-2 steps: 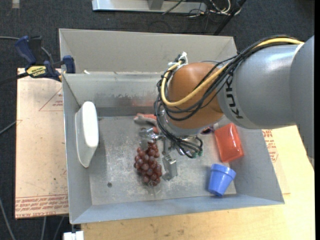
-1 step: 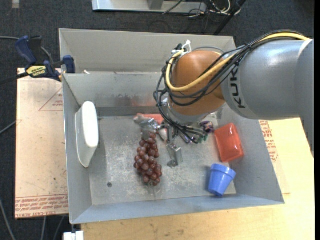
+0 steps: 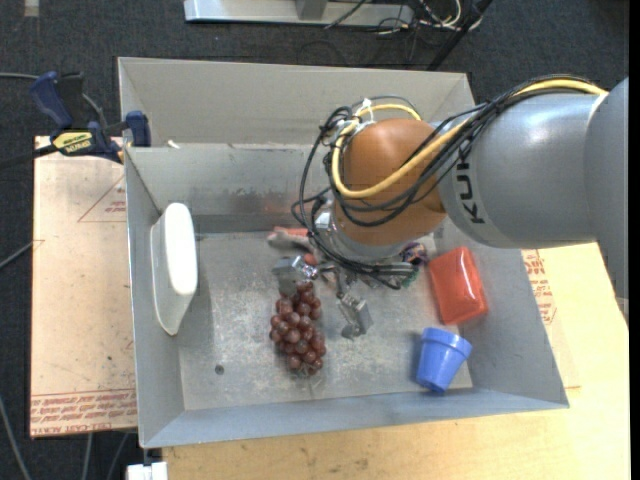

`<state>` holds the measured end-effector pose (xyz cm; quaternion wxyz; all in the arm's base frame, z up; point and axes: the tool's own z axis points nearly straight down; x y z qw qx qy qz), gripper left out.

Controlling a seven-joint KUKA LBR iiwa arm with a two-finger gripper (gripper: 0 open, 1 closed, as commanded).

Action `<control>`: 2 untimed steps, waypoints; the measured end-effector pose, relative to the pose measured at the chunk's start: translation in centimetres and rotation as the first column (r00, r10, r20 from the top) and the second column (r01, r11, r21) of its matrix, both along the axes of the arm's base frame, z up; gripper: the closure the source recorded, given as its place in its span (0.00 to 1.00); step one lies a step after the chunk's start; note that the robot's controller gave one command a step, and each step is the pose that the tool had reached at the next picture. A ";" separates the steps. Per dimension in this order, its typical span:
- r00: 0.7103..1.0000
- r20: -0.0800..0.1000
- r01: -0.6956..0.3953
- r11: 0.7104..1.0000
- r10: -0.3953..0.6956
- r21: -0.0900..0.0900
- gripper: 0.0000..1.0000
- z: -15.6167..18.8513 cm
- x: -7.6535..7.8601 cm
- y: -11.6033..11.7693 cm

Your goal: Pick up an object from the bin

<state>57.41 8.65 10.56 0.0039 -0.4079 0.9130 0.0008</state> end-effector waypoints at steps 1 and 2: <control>0.981 0.015 -0.195 0.981 0.195 -0.002 1.00 -3.2 1.7 0.6; 0.981 0.015 -0.195 0.981 0.195 -0.002 1.00 -3.2 1.7 0.6</control>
Offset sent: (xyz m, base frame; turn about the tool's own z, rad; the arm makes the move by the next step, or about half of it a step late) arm 0.0000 0.0000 0.0000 0.0000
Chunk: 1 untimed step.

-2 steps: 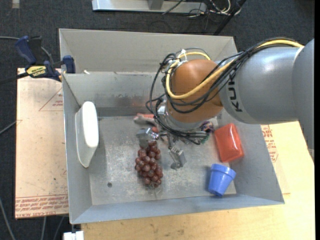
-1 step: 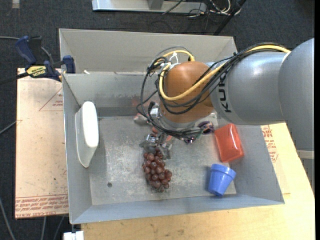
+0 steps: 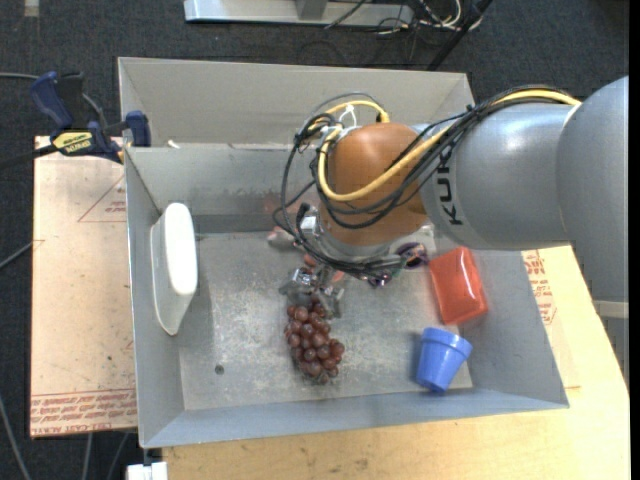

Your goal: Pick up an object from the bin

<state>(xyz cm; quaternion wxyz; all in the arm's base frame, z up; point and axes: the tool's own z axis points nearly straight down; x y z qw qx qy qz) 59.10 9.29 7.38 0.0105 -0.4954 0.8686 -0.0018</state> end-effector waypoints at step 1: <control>1.000 0.001 0.001 1.000 -0.001 0.000 1.00 0.1 0.0 0.0</control>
Offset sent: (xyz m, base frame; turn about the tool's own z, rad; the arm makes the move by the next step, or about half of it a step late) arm -0.0001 0.0000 0.0866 0.0000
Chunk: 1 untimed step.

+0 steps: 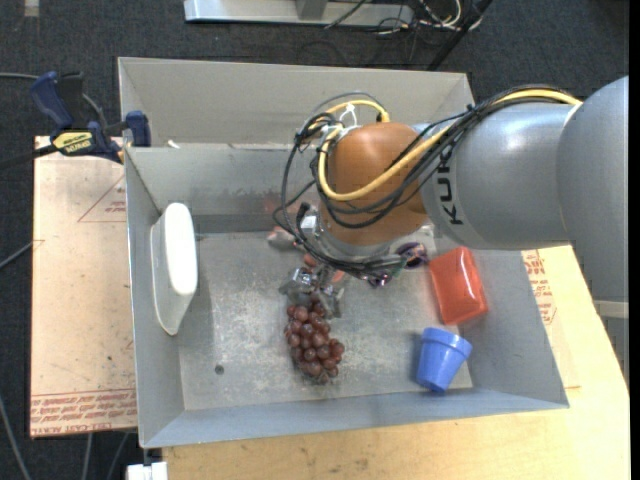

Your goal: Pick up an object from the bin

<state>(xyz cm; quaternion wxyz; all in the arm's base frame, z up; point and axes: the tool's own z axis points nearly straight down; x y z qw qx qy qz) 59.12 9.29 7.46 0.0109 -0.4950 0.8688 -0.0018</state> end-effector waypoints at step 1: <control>1.000 -0.009 0.000 1.000 0.000 0.000 1.00 0.6 -0.3 0.0</control>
Offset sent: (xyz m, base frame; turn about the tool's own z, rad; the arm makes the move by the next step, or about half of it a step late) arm 0.0000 0.0000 0.0136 0.0000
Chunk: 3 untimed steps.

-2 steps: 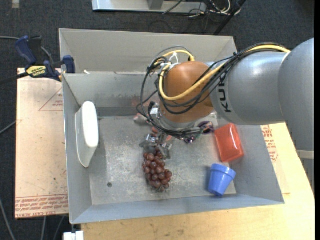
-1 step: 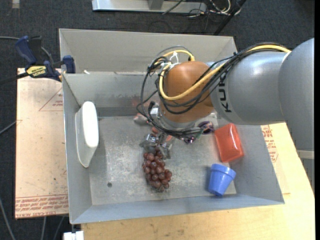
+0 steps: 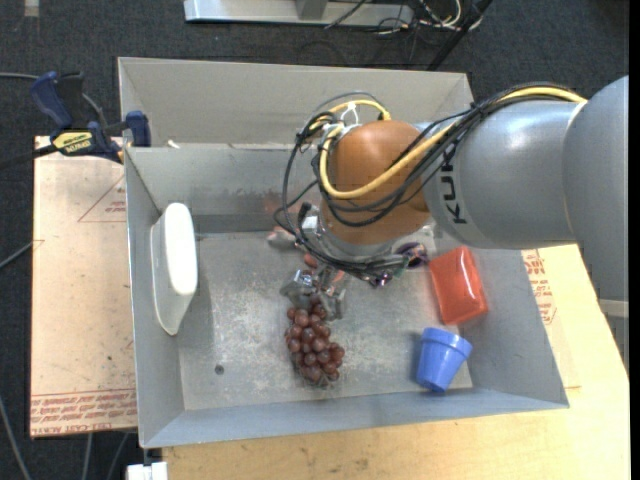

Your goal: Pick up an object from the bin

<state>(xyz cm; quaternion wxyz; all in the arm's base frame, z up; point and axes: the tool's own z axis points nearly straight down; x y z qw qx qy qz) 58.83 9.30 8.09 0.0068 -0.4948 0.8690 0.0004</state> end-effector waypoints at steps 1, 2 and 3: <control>1.000 -0.006 -0.001 1.000 0.001 -0.001 1.00 2.0 -0.2 0.0; 1.000 0.000 -0.001 1.000 0.001 0.000 1.00 4.1 0.0 0.1; 1.000 0.003 0.000 1.000 0.000 0.001 1.00 5.5 0.0 0.1</control>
Offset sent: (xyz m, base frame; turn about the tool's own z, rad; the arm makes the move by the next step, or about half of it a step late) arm 0.0000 0.0000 0.0145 0.0000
